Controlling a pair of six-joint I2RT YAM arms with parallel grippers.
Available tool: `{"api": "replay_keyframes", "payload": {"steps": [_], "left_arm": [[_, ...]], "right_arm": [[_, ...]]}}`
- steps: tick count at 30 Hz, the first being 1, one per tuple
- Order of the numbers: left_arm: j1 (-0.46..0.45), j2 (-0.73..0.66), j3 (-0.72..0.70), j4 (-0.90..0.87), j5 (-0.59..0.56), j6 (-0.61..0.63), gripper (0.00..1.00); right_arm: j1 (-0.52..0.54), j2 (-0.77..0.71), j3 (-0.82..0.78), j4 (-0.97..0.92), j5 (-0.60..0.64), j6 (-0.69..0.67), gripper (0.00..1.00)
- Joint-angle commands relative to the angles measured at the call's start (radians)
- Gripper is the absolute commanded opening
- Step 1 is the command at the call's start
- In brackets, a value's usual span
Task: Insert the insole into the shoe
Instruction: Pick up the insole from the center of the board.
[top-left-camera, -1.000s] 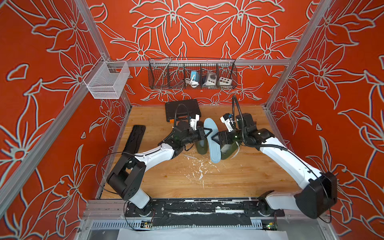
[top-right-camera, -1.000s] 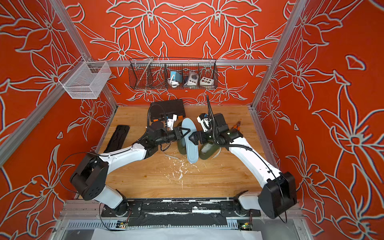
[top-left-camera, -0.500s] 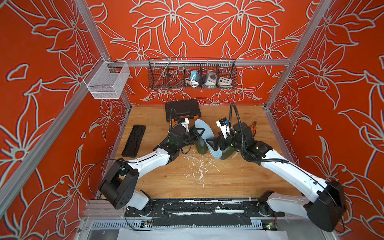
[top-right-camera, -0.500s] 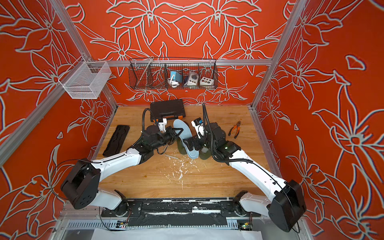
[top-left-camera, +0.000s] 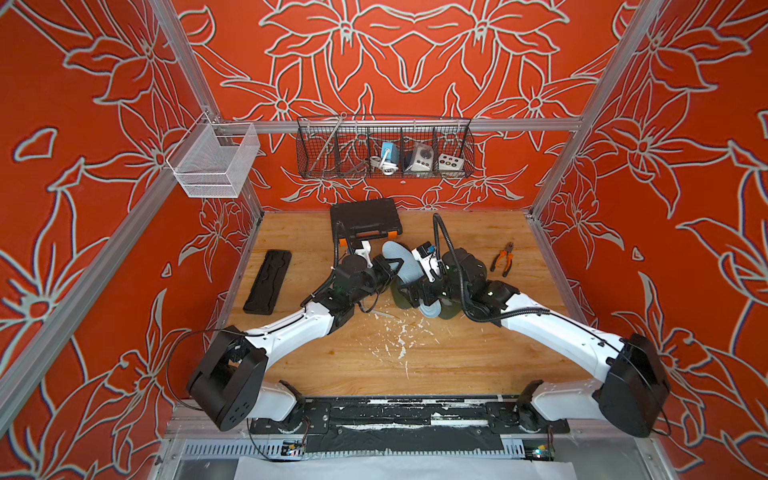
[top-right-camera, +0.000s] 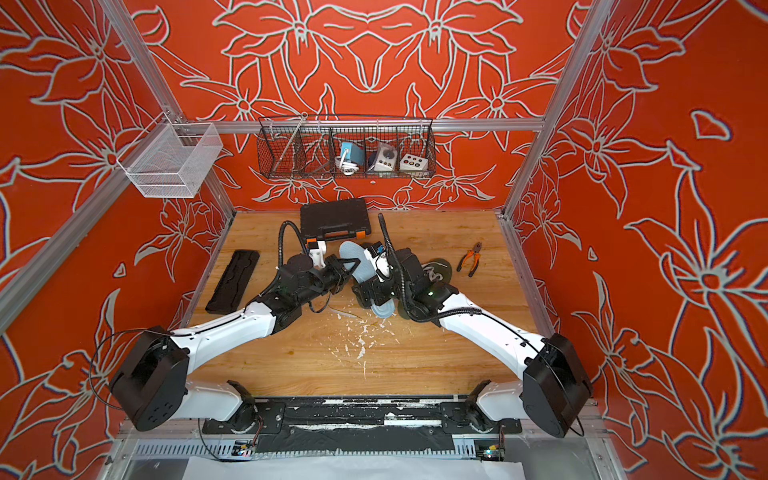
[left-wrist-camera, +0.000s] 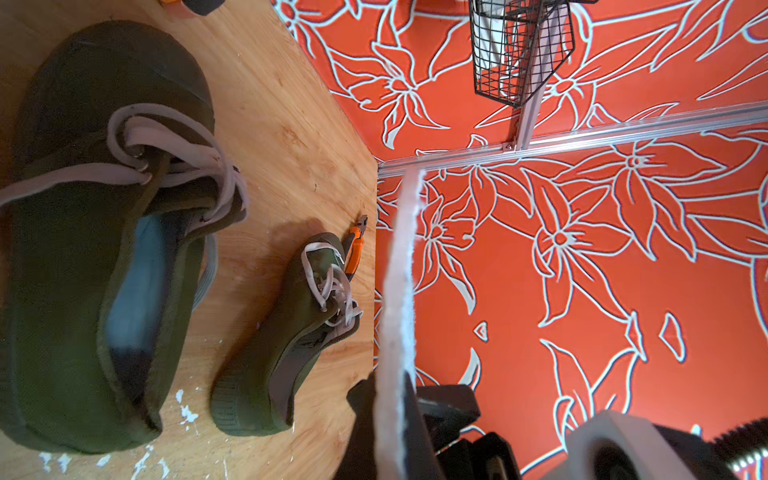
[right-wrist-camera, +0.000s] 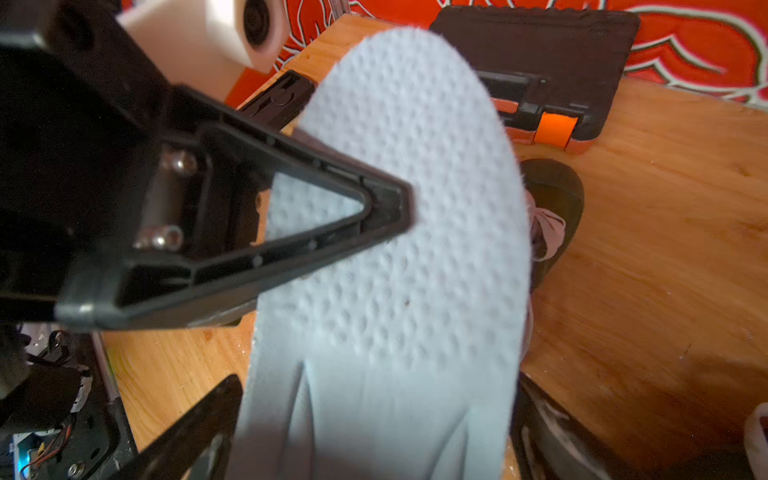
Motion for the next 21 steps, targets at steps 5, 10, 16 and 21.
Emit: {"api": "replay_keyframes", "payload": {"steps": [5,10,16,21], "left_arm": [[-0.002,-0.031,-0.014,0.014,-0.018,-0.032,0.00],[-0.002,-0.041,-0.016,0.002,-0.033,-0.033,0.00],[-0.001,-0.041,-0.016,-0.009,-0.027,-0.038,0.00],[0.001,-0.039,-0.015,-0.029,-0.028,-0.040,0.32]], "right_arm": [[0.012,0.032,0.041,-0.001,0.055,-0.008,0.86],[0.012,0.047,0.049,-0.004,0.017,0.005,0.95],[0.013,0.063,0.076,-0.051,0.028,-0.016,0.79],[0.005,0.062,0.099,-0.105,0.062,-0.004,0.55]]}}
